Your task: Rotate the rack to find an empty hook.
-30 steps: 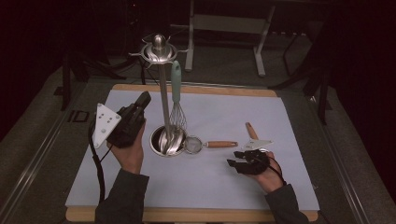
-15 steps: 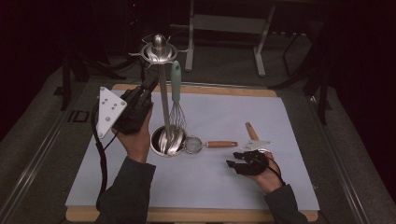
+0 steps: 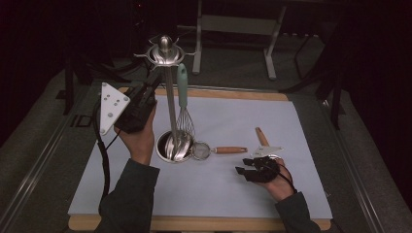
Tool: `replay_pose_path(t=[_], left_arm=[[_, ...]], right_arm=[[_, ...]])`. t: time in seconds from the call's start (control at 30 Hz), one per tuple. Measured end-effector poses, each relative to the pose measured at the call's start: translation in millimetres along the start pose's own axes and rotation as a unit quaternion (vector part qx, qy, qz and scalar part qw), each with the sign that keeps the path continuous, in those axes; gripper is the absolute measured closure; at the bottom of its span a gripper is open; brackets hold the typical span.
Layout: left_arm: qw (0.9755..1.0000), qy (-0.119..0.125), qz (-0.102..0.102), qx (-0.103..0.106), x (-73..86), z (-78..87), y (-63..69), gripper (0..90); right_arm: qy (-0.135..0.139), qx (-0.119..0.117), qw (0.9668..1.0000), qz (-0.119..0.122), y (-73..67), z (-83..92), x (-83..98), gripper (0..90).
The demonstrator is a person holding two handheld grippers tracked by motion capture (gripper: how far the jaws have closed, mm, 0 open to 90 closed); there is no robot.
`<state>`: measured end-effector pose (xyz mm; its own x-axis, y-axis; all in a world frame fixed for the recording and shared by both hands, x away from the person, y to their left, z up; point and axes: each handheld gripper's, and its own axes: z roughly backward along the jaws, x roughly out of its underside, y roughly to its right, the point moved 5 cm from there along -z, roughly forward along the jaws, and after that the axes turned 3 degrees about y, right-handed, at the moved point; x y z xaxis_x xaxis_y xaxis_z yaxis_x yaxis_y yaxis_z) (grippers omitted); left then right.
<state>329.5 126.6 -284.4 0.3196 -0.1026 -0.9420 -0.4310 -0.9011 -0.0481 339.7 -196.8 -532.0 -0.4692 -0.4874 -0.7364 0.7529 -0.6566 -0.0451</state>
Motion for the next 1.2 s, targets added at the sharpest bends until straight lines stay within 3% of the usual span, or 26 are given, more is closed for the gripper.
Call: replay_pose_path(t=[0.4,0.8,1.2], left_arm=[[0.9998,-0.003,-0.002,-0.017,-1.4,-4.1,-12.6,89.9],[0.9993,-0.007,0.010,-0.035,-3.4,-7.8,-33.9,89.9],[0.9980,-0.026,-0.001,-0.058,-4.5,-16.8,-51.2,89.8]], right_arm=[[0.002,0.001,1.0000,-0.001,0.9,1.2,0.3,53.2],[0.001,0.001,1.0000,0.001,1.1,1.2,0.6,53.3],[0.001,0.000,1.0000,0.001,1.3,1.5,0.9,53.3]])
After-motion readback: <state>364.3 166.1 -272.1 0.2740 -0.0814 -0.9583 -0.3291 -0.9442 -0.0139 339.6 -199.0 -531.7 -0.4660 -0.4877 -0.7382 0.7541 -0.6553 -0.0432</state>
